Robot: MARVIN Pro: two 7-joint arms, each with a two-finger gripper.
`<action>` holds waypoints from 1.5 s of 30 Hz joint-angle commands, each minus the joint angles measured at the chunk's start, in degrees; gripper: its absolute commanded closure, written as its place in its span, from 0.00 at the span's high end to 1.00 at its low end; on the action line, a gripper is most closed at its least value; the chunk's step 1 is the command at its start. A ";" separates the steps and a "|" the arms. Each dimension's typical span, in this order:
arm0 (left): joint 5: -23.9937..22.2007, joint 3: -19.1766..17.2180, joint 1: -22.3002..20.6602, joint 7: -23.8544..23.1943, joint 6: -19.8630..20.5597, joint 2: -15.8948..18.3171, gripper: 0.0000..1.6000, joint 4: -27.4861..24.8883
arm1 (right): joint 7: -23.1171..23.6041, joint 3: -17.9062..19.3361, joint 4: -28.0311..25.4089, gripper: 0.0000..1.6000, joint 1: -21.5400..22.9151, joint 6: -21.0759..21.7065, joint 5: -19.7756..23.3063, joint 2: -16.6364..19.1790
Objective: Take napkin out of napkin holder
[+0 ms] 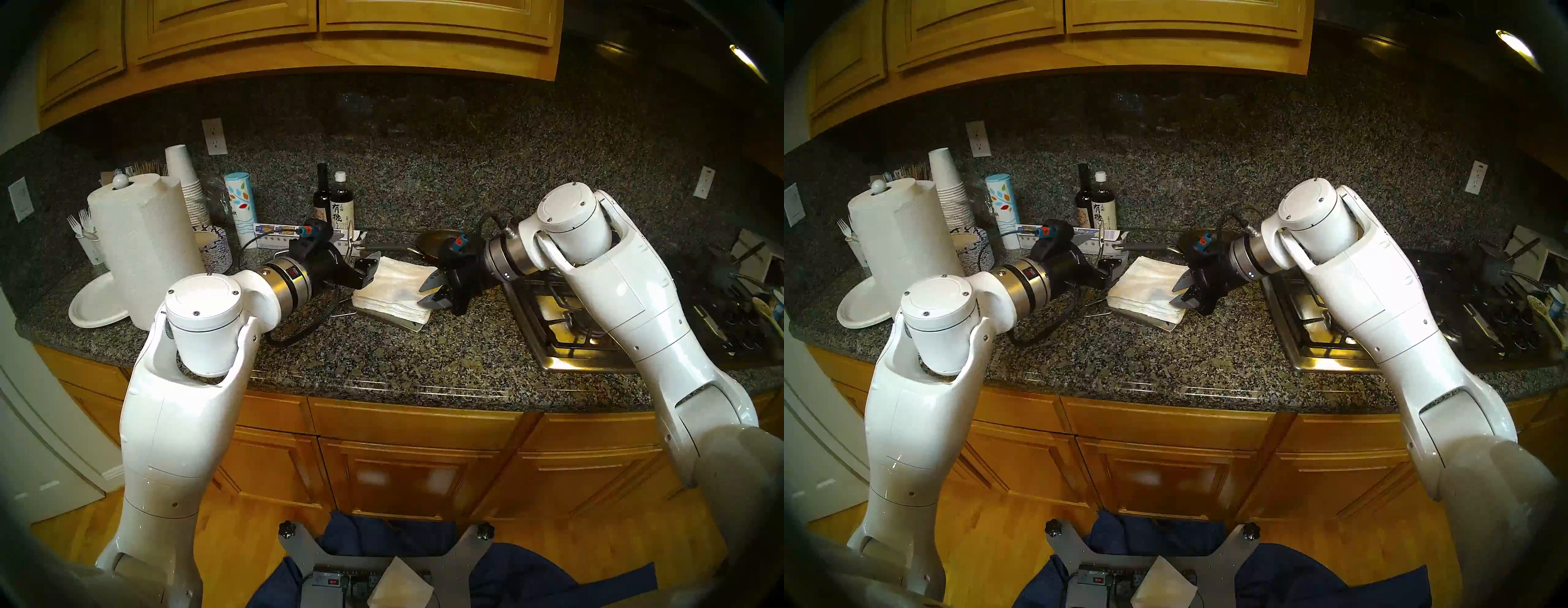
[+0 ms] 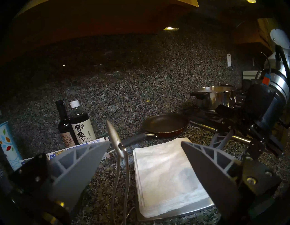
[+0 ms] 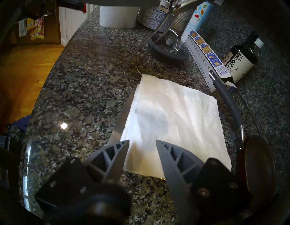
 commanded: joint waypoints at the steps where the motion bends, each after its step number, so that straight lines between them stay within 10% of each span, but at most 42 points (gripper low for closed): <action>1: 0.07 -0.31 -1.25 0.51 -0.82 -0.40 1.00 -2.08 | -0.41 0.63 0.14 0.54 1.48 -0.68 -0.16 -0.11; 45: -0.01 0.32 -1.24 1.51 -0.97 -0.32 1.00 -2.50 | -1.13 2.84 -3.00 0.15 4.21 -0.42 -0.56 3.54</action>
